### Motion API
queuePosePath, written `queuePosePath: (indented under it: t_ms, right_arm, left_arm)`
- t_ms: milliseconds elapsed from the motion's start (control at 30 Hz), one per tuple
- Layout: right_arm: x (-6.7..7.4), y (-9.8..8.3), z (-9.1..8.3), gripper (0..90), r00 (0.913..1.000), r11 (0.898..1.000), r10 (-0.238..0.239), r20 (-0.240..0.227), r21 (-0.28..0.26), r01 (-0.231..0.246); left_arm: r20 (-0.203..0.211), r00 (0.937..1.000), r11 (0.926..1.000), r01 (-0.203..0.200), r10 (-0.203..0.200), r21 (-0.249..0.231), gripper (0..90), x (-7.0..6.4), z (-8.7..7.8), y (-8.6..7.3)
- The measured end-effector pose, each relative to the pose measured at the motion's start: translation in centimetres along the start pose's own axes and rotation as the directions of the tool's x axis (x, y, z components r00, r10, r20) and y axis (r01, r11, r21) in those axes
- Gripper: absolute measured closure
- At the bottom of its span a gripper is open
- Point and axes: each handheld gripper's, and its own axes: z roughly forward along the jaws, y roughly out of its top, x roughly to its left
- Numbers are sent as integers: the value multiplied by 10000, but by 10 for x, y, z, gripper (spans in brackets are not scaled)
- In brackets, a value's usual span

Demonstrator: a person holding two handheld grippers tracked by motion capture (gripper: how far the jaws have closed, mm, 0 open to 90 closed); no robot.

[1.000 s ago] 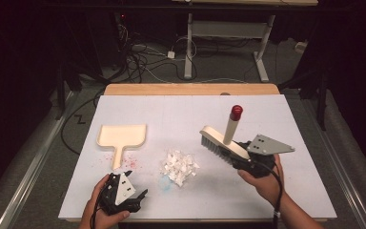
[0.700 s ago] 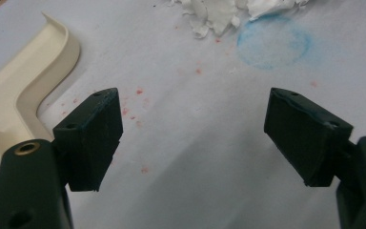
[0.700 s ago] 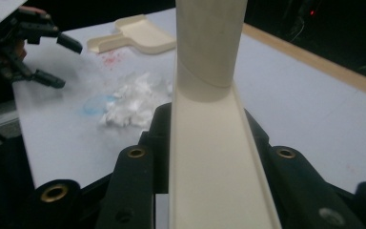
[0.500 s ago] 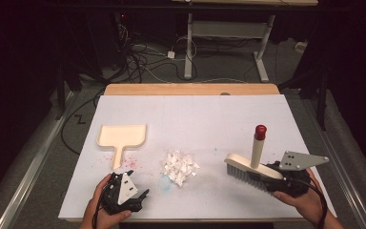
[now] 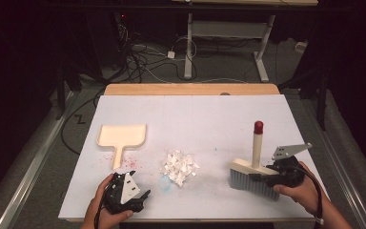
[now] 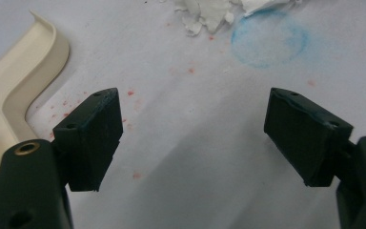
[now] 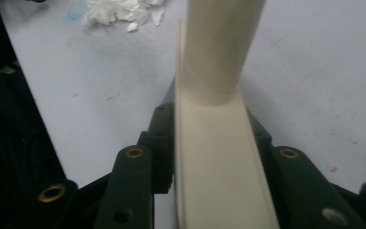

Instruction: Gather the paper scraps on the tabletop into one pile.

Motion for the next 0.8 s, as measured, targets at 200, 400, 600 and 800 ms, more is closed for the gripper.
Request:
queuePosePath:
  t_ms: [200, 400, 600, 800]
  right_arm:
    - [-22, 17, 15, 569, 9997, 9976, 127, 189, 680, -140]
    - [-38, 29, 16, 362, 9888, 9981, 64, 1489, 589, -153]
    - [-47, 27, 11, 444, 9640, 9999, 153, 2654, -82, -136]
    - [-33, 24, 4, 434, 9354, 9866, -334, 3519, -1381, 872]
  left_arm:
    - [-11, 10000, 10000, -2, 3, 86, 200, 0, 1, -1]
    - [-6, 10000, 9999, 15, -14, 124, 200, 0, 1, -2]
    - [-9, 10000, 9999, -51, 51, 144, 200, 0, 1, -2]
    - [-51, 10000, 10000, 47, -47, 11, 200, 1, -1, -2]
